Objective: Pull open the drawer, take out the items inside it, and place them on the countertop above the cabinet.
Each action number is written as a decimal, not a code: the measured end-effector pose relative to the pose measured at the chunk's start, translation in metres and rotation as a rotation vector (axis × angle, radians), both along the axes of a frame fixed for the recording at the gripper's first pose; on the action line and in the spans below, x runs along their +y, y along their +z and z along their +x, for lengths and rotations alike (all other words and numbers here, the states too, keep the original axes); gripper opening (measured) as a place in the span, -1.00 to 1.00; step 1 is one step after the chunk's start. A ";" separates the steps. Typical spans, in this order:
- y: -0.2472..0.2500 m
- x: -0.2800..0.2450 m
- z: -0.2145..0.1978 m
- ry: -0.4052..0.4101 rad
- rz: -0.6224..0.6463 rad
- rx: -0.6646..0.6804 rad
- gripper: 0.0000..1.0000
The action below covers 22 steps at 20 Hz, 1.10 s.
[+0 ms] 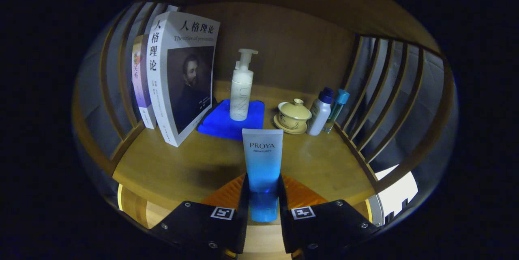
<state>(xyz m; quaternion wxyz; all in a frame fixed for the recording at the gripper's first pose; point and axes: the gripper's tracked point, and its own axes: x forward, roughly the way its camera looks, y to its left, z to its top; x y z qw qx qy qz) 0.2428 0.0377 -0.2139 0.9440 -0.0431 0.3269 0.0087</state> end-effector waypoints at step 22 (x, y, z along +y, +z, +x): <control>0.016 0.016 -0.009 0.031 0.260 -0.135 0.91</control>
